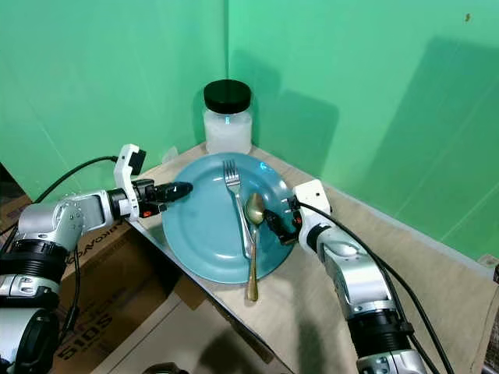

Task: Setting the table

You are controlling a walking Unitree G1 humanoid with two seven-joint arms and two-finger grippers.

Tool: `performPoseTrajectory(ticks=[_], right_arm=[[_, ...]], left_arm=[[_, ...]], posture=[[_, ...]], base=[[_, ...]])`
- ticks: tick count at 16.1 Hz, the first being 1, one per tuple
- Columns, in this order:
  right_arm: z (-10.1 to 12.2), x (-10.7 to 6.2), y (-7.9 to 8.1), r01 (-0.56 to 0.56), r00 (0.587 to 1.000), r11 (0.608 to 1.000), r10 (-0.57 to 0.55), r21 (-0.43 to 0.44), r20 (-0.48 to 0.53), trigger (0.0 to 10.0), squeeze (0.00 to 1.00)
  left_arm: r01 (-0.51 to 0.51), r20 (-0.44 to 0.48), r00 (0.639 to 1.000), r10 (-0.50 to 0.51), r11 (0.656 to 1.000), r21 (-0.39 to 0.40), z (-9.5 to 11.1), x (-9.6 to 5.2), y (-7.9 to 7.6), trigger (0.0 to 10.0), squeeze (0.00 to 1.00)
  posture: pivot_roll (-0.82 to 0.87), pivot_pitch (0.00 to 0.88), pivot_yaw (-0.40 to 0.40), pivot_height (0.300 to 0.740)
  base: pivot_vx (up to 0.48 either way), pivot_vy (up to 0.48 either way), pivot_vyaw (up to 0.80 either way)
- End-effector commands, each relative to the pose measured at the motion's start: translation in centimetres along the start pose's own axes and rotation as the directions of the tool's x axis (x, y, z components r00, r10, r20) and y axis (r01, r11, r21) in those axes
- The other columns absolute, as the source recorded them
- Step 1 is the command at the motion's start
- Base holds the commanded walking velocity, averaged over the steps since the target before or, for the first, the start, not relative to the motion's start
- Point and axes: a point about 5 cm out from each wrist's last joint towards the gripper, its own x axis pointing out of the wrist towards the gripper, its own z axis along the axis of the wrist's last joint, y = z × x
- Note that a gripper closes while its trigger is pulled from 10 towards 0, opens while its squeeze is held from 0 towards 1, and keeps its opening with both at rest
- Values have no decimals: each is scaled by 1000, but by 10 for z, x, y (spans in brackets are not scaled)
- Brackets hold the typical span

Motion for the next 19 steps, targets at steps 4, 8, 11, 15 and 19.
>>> performPoseTrajectory(ticks=[4,8,11,15,19], right_arm=[[-2,0,-13,55,997,998,-55,0,-46,10000,0],[2,-1,-20,94,995,996,-94,3,-26,10000,0],[8,-4,-29,141,990,990,-141,12,4,10000,0],[14,-6,-38,182,983,983,-182,19,31,10000,0],[15,-8,-41,202,978,979,-203,26,45,10000,0]], left_arm=[[-95,14,995,95,994,49,9,6,3,0,0],[-155,64,986,152,987,34,20,11,3,0,0],[-202,117,974,194,978,56,30,16,2,0,0],[-204,140,973,185,970,129,38,21,-5,0,0],[-206,149,975,165,921,330,46,27,-16,0,0]], posture=[[145,0,-4,740],[141,0,-2,740],[140,0,-3,740],[139,0,-4,740],[137,0,0,740]], base=[[0,0,0],[0,0,0],[0,0,0],[0,0,0],[0,0,0]])
